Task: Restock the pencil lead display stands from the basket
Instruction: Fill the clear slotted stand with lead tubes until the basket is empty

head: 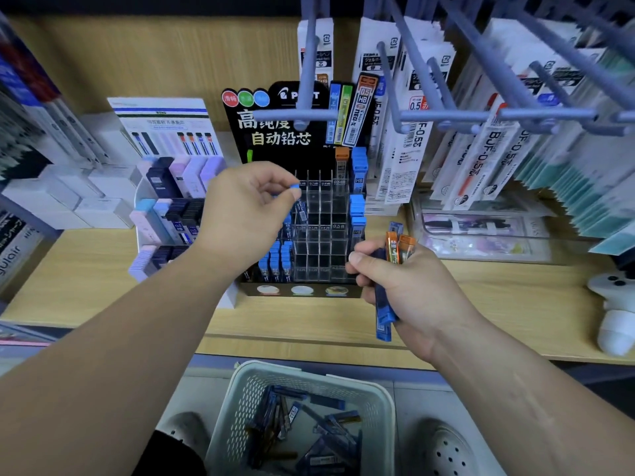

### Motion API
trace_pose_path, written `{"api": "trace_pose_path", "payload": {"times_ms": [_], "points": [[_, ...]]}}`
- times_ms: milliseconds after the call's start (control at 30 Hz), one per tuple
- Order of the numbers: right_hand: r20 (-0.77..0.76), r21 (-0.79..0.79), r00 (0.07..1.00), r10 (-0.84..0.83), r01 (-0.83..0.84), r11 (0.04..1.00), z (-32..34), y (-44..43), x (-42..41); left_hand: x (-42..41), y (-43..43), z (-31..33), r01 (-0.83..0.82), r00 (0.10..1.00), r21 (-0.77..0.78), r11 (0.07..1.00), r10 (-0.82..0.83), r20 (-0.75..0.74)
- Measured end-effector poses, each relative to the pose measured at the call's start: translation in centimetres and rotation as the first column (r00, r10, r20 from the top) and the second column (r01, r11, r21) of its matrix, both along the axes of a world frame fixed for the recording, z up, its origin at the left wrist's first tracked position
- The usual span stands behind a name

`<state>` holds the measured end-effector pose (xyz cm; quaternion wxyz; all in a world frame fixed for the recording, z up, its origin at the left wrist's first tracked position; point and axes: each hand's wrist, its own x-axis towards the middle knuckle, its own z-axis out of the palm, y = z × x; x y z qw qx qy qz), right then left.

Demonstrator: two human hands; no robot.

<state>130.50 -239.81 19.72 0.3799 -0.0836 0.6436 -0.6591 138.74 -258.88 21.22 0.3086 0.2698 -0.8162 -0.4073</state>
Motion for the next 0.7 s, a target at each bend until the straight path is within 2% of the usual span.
{"api": "trace_pose_path", "payload": {"times_ms": [233,467,700], "points": [[0.055,-0.028,0.998,-0.025,0.027,0.999,-0.1,0.5,-0.4,-0.6,-0.1,-0.2,-0.059,0.998,-0.291,0.955,0.066,0.016],[0.1,-0.066,0.994,-0.036,0.043,0.997,-0.1,0.8,-1.0,-0.9,-1.1,0.7,-0.027,0.995,-0.168,0.985,0.042,0.088],[0.111,-0.064,0.993,-0.03,0.037,0.997,-0.4,0.6,-0.8,-1.0,-1.5,0.7,0.051,0.973,-0.215,0.975,0.0,0.232]]}}
